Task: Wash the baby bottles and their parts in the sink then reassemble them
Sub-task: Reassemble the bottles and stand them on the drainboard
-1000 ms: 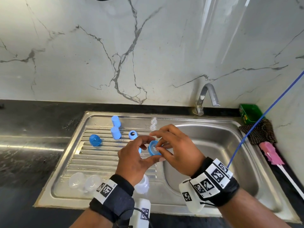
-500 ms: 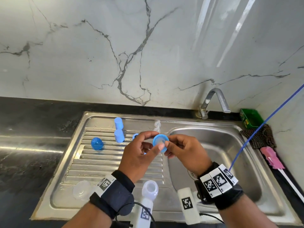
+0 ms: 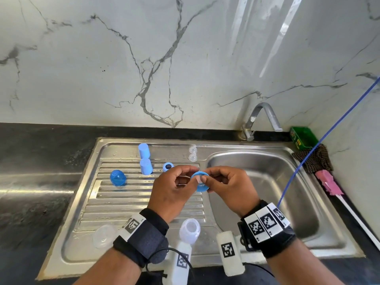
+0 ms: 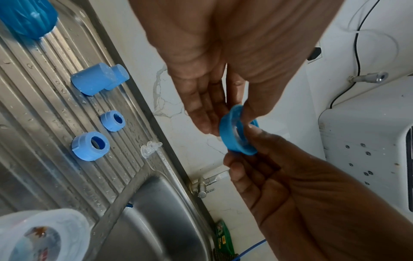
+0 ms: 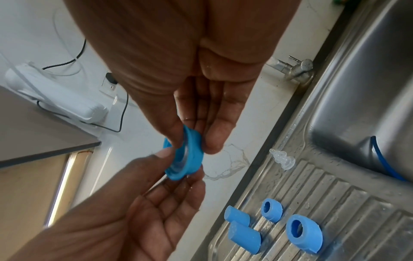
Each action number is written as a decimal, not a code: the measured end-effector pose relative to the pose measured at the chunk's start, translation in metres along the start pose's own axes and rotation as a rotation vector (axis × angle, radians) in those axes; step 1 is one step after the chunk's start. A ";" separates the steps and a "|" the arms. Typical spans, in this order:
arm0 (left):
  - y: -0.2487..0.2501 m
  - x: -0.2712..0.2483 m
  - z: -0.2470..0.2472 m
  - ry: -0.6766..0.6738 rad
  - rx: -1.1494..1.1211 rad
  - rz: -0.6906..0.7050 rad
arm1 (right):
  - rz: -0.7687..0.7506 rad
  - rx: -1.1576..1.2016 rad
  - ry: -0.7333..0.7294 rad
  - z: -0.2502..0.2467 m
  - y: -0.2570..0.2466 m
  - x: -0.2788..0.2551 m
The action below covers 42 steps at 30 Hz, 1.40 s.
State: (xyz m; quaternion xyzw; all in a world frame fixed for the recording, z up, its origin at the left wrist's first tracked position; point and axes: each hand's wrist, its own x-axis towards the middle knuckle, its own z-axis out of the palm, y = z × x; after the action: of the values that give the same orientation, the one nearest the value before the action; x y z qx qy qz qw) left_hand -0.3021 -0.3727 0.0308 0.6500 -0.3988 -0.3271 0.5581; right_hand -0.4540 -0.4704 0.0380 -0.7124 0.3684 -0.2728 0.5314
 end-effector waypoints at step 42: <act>0.005 0.003 -0.046 -0.331 -0.176 0.075 | -0.246 0.005 0.033 0.018 -0.014 0.004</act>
State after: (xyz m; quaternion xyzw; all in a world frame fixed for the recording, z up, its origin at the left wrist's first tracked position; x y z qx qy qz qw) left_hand -0.2616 -0.3539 0.0436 0.5209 -0.4789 -0.4421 0.5513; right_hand -0.4339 -0.4614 0.0465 -0.7463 0.2861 -0.3487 0.4895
